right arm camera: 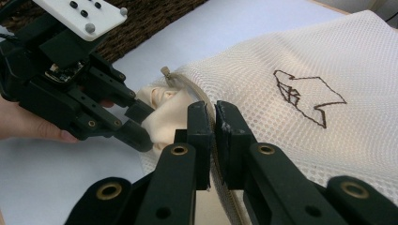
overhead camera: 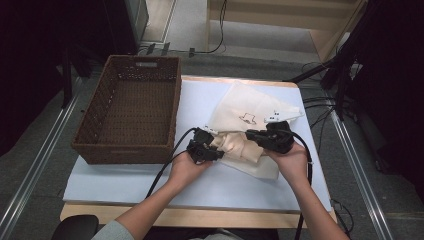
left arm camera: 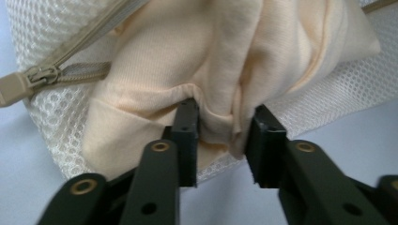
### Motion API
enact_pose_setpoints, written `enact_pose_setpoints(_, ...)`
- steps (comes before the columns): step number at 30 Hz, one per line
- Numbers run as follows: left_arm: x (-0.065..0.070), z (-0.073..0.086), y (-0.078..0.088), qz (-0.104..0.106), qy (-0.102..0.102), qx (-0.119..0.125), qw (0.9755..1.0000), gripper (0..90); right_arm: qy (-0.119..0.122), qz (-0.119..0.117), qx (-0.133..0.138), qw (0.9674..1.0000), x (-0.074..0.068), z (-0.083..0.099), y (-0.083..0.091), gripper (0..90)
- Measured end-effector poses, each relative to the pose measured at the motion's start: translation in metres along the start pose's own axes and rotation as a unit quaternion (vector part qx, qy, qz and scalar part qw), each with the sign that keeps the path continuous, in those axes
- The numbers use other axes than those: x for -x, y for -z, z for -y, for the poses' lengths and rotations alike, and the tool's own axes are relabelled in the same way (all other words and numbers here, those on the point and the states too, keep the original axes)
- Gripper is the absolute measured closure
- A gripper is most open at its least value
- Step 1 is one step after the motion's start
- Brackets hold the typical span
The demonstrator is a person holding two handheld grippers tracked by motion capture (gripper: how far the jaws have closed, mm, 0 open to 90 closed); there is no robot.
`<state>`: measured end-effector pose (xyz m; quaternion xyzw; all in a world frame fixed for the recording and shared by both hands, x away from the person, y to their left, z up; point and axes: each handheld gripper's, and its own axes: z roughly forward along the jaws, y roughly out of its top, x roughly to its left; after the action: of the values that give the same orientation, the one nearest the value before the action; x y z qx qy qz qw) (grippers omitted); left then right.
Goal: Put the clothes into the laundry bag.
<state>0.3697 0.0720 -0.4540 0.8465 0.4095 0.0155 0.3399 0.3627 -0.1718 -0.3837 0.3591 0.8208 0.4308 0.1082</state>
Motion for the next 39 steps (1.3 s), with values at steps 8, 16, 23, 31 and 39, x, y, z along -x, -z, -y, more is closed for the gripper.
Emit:
enact_pose_setpoints(8, 0.005, -0.004, 0.003, -0.009, -0.008, 0.007, 0.9999, 78.3, 0.000, 0.000, 0.000, 1.0000, -0.001, 0.000, 0.000, 85.5)
enact_pose_setpoints(16, 0.012, -0.020, 0.009, -0.015, -0.016, 0.022, 0.9995, 78.4, -0.001, -0.001, 0.002, 1.0000, 0.000, 0.000, 0.001, 85.5)
enact_pose_setpoints(23, 0.019, -0.039, 0.013, -0.015, -0.025, 0.028, 0.9992, 78.3, -0.003, -0.001, 0.003, 1.0000, 0.000, -0.001, 0.002, 85.5)
enact_pose_setpoints(31, 0.031, -0.062, 0.016, -0.018, -0.029, 0.051, 0.9981, 78.0, -0.001, -0.017, 0.015, 0.9997, -0.004, -0.003, 0.006, 87.7)
enact_pose_setpoints(39, 0.026, -0.058, 0.010, -0.021, -0.030, 0.033, 0.9988, 77.9, -0.005, 0.006, 0.015, 0.9999, 0.003, -0.001, 0.008, 86.6)
